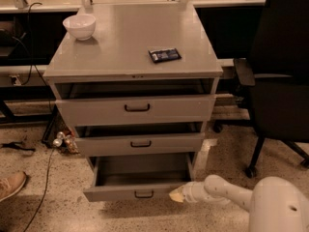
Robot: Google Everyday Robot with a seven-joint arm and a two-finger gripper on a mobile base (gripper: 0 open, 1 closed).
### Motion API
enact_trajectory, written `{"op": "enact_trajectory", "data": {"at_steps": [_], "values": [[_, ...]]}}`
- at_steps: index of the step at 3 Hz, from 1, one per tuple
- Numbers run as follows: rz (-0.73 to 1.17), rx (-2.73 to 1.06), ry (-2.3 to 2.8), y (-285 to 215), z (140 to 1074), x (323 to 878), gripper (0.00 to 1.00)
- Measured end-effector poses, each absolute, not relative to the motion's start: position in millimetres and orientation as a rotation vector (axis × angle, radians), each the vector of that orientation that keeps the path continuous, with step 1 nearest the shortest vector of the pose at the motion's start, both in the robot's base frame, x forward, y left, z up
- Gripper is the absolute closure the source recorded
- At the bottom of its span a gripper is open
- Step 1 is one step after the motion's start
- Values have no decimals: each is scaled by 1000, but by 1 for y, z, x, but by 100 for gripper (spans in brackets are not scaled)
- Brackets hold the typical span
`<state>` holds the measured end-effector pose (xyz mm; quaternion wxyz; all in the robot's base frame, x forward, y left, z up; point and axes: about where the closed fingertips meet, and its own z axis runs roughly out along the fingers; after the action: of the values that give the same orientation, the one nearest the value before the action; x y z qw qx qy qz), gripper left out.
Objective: Close bottom drawer
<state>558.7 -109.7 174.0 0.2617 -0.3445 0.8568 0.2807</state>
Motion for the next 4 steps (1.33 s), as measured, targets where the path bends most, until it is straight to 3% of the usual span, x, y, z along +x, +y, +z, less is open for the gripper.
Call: {"op": "enact_trajectory", "data": {"at_steps": [1, 2, 3, 4], "values": [[733, -926, 2276, -107, 177, 578, 100], [691, -912, 2155, -90, 187, 639, 100], [690, -913, 2149, -90, 188, 642, 100], [678, -924, 2085, -77, 192, 682, 100]]}}
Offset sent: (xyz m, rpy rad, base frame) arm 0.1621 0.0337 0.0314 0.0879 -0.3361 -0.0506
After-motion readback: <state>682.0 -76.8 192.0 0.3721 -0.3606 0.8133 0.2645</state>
